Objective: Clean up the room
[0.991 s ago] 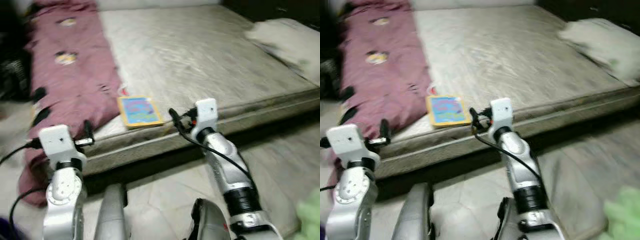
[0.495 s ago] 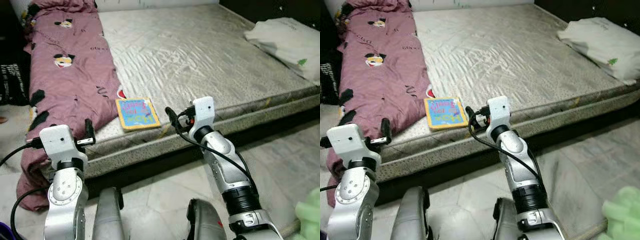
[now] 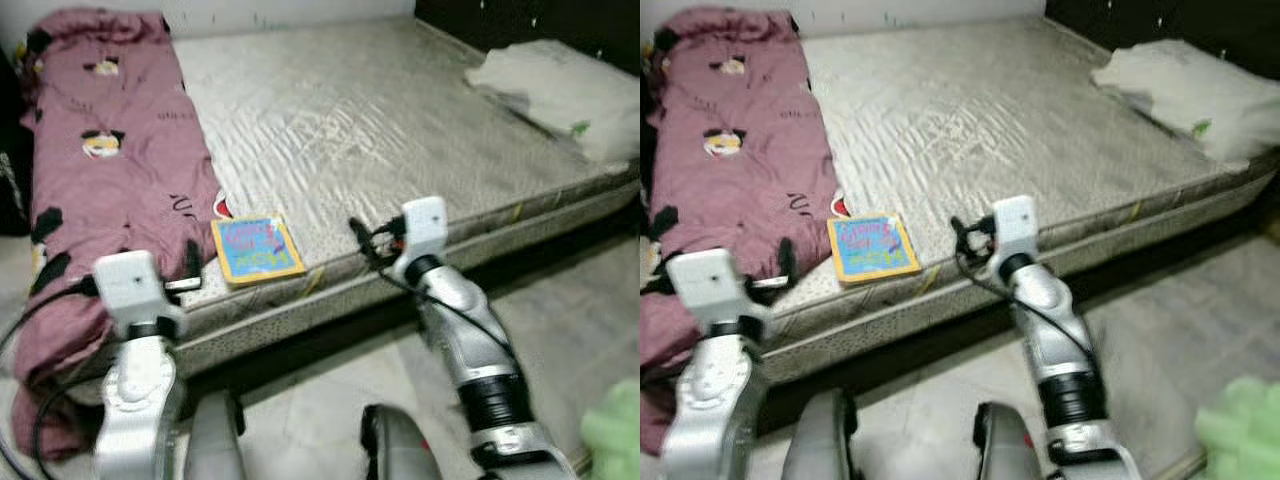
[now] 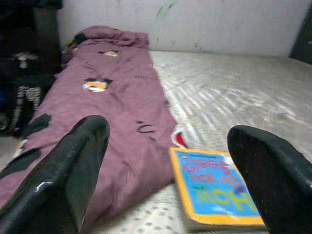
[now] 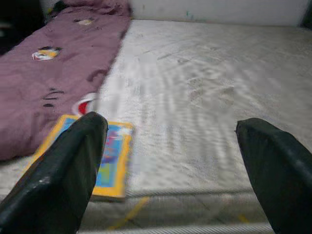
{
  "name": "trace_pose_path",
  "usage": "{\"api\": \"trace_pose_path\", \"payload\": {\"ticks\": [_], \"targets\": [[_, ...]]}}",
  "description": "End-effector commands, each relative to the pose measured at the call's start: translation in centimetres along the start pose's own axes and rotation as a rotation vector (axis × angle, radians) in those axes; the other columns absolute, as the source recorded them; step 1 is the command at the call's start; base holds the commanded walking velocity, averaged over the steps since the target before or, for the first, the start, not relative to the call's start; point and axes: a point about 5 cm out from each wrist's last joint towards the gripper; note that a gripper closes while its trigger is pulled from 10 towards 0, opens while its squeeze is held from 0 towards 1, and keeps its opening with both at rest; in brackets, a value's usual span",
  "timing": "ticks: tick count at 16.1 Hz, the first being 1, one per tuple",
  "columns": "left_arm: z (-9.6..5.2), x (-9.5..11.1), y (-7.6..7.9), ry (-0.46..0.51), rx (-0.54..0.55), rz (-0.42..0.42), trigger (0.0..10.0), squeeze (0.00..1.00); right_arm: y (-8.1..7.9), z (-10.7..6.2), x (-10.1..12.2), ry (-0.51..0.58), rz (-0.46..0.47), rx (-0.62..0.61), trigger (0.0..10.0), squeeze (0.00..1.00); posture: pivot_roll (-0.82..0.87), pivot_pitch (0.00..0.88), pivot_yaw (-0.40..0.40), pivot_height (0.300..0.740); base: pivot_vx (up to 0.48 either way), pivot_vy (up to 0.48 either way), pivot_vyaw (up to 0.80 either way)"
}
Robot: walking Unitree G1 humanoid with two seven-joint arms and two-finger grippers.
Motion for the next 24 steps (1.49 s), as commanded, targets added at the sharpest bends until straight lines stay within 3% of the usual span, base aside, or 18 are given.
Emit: {"api": "trace_pose_path", "payload": {"ticks": [1, 8, 17, 24], "targets": [[0.06, -0.09, -0.22, -0.004, 0.008, 0.005, 10.0, 0.0, -0.57, 0.27, 0.29, 0.005, -0.004, 0.022, 10.0, 0.0, -0.04, 0.0, -0.033, 0.58, 0.319, 0.0, 0.0], [0.09, -0.15, -0.16, -0.008, 0.006, 0.004, 10.0, 0.0, -0.56, 0.34, 0.23, 0.002, -0.001, 0.023, 10.0, 0.0, -0.04, 0.0, -0.033, 0.58, 0.315, 0.0, 0.0], [0.13, -0.37, -0.23, -0.023, 0.02, -0.004, 10.0, 0.0, -0.49, 0.38, 0.08, -0.009, -0.002, 0.024, 10.0, 0.0, -0.04, 0.0, -0.033, 0.58, 0.0, 0.0, 0.0], [0.2, -0.32, -0.18, -0.019, 0.015, -0.023, 10.0, 0.0, -0.47, 0.41, 0.05, -0.012, -0.003, 0.021, 10.0, 0.0, -0.04, 0.0, -0.034, 0.58, 0.0, 0.454, 0.0]]}}
Point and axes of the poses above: a point about 5 cm out from each wrist's last joint towards the gripper, its own z axis pointing out of the wrist towards the gripper, its own x axis along the axis of the wrist's last joint, y = z × x, and after that the axes turned 3 degrees about -z, right-handed
